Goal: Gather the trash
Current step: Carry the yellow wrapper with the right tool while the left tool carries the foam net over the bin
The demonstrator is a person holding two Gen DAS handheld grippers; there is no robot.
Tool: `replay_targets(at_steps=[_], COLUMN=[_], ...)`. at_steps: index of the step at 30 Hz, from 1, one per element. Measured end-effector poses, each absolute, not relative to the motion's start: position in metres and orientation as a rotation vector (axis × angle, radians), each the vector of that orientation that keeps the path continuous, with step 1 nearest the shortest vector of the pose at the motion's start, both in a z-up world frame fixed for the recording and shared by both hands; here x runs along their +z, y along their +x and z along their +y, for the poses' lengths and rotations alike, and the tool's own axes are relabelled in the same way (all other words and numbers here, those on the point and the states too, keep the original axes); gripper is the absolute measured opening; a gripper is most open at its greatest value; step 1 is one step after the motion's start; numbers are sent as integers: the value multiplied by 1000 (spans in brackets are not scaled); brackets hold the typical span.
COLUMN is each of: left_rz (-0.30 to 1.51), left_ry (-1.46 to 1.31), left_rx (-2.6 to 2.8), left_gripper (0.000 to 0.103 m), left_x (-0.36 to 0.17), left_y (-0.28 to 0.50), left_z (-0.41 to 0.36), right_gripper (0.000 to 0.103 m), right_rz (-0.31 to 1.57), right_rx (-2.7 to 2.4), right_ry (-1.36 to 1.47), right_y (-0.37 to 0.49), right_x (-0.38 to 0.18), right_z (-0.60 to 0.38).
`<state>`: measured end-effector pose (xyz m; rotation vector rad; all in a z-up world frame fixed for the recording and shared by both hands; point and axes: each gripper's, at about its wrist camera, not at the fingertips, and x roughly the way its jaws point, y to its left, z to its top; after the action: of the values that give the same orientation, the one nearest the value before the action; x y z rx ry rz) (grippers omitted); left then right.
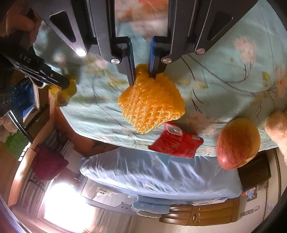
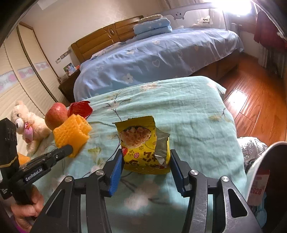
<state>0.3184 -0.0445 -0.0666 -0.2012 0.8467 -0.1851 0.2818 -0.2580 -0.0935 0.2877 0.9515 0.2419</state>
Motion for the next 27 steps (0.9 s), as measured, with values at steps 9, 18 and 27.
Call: replay_targets(at_steps=[9,18,27], left_rz=[832,827,818], left_ry=[-184,-146,-107], left_rx=[-251,-285,-302], left_gripper=[12,12,12], left_x=[-56,-49,-41], left_y=[279,243,214], left_z=[-71,-93,-111], right_gripper=[51,51,51], right_rz=[929,913,879], right_rx=[241,232,218], right_ry=[310,322,328], right_y=[246,207,175], right_x=[-79,-68,-55], right_z=[-267,-277,-290])
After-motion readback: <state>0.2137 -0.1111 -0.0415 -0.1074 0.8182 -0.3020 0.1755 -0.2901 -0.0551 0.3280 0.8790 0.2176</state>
